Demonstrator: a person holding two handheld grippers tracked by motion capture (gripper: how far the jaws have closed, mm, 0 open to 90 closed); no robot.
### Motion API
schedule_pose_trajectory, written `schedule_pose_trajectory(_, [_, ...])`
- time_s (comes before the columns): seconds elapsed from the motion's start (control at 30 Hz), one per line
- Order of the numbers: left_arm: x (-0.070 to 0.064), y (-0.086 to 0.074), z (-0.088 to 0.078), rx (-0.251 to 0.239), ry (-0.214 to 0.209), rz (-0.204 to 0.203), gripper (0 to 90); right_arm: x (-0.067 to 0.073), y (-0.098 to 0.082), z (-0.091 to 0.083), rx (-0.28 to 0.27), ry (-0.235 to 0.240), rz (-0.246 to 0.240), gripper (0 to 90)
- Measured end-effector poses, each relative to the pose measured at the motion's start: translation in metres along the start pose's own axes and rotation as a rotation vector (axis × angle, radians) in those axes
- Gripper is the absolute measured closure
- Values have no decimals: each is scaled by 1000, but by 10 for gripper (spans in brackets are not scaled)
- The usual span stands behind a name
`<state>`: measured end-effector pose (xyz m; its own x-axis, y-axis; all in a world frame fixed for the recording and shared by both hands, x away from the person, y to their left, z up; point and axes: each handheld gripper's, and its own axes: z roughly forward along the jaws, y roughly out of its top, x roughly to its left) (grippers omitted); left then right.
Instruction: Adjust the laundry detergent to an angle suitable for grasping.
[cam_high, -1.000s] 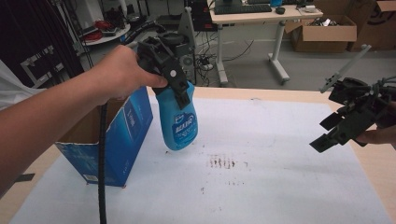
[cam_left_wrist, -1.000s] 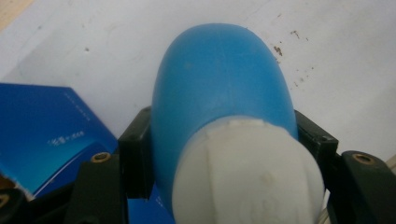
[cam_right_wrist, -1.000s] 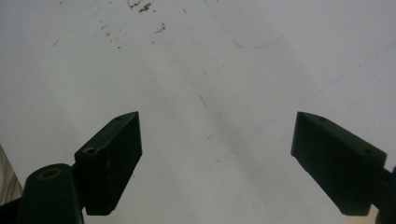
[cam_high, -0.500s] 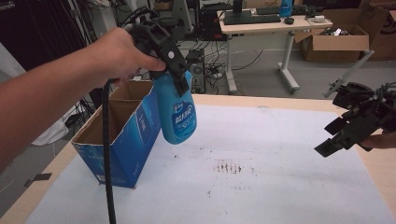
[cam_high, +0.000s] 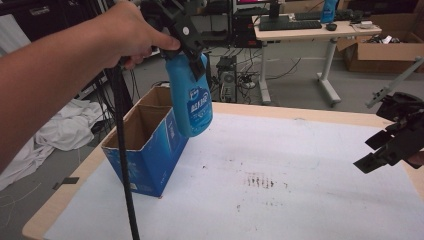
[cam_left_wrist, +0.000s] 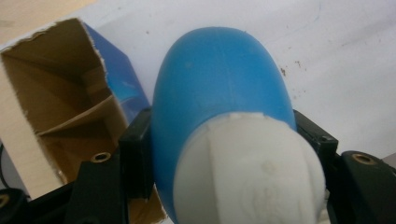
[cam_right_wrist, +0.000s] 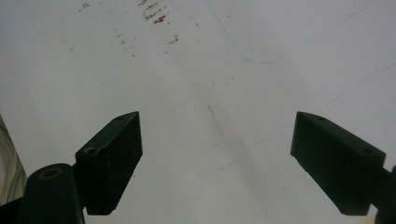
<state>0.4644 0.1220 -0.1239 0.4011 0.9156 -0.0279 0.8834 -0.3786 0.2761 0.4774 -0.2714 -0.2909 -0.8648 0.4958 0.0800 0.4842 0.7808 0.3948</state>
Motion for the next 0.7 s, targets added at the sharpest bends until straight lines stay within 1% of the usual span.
schedule_pose_trajectory(0.07, [3, -3, -10, -12, 9, -25, 379, 1, 1, 0, -1, 1, -7, 166])
schedule_pose_trajectory(0.1, [3, -3, -10, -12, 9, -25, 379, 1, 1, 0, 2, 0, -7, 167])
schedule_pose_trajectory(0.13, [6, -6, -16, -23, 16, -46, 379, 2, 2, 1, 4, 1, -14, 167])
schedule_pose_trajectory(0.17, [8, -8, -19, -15, 19, -45, 379, 2, 3, 1, 5, 1, -15, 166])
schedule_pose_trajectory(0.23, [11, -11, -24, -21, 25, -64, 379, 3, 4, 2, 6, 3, -20, 166])
schedule_pose_trajectory(0.3, [16, -14, -29, -18, 29, -74, 379, 4, 5, 2, 4, 4, -22, 167])
schedule_pose_trajectory(0.33, [16, -14, -29, -18, 29, -74, 379, 4, 5, 2, 4, 4, -22, 167])
schedule_pose_trajectory(0.37, [20, -17, -34, -17, 35, -86, 379, 4, 6, 2, 2, 4, -24, 166])
schedule_pose_trajectory(0.4, [20, -17, -34, -17, 35, -86, 379, 4, 6, 2, 2, 4, -24, 166])
schedule_pose_trajectory(0.47, [25, -21, -42, -21, 47, -109, 379, 4, 7, 2, -2, 5, -33, 167])
schedule_pose_trajectory(0.57, [31, -25, -49, -17, 56, -123, 379, 4, 7, 3, 0, 7, -27, 166])
schedule_pose_trajectory(0.63, [36, -27, -52, -18, 61, -138, 379, 3, 8, 3, -4, 6, -33, 166])
schedule_pose_trajectory(0.67, [36, -27, -52, -18, 61, -138, 379, 3, 8, 3, -4, 6, -33, 166])
schedule_pose_trajectory(0.7, [39, -30, -56, -18, 66, -151, 379, 3, 8, 3, -3, 9, -28, 166])
